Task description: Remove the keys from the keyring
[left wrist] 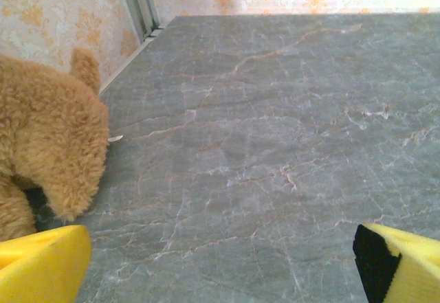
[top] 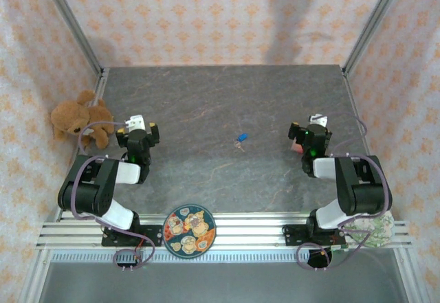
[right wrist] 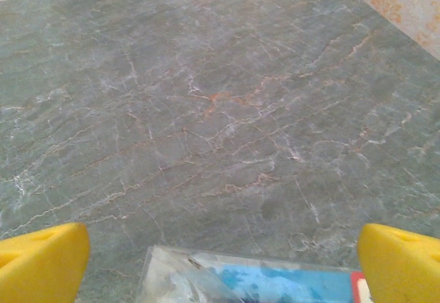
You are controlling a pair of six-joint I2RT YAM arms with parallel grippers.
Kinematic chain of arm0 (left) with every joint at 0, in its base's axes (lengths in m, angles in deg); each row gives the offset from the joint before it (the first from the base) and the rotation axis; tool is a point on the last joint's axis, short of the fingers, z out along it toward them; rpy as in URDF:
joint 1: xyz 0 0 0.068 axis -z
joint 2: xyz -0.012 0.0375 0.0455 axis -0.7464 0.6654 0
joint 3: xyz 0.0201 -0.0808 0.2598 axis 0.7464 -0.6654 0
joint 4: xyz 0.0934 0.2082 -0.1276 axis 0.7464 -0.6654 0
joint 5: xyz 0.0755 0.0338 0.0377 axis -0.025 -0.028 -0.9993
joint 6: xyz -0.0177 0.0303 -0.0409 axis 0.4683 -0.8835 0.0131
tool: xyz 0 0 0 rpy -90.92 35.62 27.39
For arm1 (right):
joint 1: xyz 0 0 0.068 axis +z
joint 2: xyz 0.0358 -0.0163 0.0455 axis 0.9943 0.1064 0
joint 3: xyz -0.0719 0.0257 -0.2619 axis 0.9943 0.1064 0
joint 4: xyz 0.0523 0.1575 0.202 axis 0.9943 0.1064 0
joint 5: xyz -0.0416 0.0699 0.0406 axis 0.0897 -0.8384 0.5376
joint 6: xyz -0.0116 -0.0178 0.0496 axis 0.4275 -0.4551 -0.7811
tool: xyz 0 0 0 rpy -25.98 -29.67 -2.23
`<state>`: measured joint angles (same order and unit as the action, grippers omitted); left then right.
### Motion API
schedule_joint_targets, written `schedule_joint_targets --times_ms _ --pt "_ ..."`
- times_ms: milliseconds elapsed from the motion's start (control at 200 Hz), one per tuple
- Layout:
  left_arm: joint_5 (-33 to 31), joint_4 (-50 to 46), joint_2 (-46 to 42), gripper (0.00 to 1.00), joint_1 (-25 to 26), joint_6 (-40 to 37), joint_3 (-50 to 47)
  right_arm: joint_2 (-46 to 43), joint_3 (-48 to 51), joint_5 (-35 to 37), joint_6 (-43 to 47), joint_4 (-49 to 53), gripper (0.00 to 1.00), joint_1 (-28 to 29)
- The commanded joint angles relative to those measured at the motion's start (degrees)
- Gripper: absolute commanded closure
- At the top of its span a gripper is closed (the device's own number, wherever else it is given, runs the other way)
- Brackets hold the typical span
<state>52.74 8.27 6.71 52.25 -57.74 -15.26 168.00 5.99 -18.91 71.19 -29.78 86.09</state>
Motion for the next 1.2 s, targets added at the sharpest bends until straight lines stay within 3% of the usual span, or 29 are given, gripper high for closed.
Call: schedule_joint_targets --times_ms 0,90,205,255,310,340,486,591,701,901,1191 --pt "-2.0 -9.6 -5.6 0.0 -0.3 1.3 4.8 -6.2 -5.5 2.4 -1.2 10.7 0.01 -0.4" --pt "-4.3 -19.4 -9.2 0.0 -0.3 2.5 9.3 -9.5 -8.4 2.0 -3.4 17.6 0.01 -0.4" --pt "-3.9 -30.3 -13.6 0.0 -0.3 9.4 14.3 -14.7 -10.6 -1.9 -8.7 22.2 0.01 -0.8" --pt "-2.1 -33.6 -15.4 0.0 -0.4 14.5 15.7 -16.8 -11.9 -1.5 -15.7 25.2 0.01 -1.0" --pt "-0.1 -37.2 -17.0 0.0 -0.4 21.9 17.2 -18.2 -15.2 4.2 -27.5 35.3 0.01 -1.1" --pt "2.3 -38.3 -17.8 0.0 -0.5 24.0 17.4 -18.6 -16.7 3.5 -30.5 38.7 0.01 -1.8" --pt "16.3 -42.3 -19.9 0.01 -0.5 27.6 19.0 -18.8 -18.9 -10.4 -29.3 41.4 0.03 -2.5" --pt "25.0 -47.0 -19.9 0.12 0.0 30.0 20.9 -19.2 -21.5 -15.9 -30.7 48.1 0.09 -2.3" --pt "28.9 -51.9 -20.4 0.2 2.8 31.7 21.7 -17.7 -25.9 -18.9 -27.9 58.0 0.18 -0.2" --pt "30.4 -60.9 -22.7 0.29 10.7 31.3 21.8 -15.6 -27.2 -18.8 -27.6 64.7 0.26 6.2" --pt "30.1 -59.6 -26.8 0.29 17.8 36.8 15.2 -6.5 -29.7 -14.3 -30.8 65.3 0.3 17.5"
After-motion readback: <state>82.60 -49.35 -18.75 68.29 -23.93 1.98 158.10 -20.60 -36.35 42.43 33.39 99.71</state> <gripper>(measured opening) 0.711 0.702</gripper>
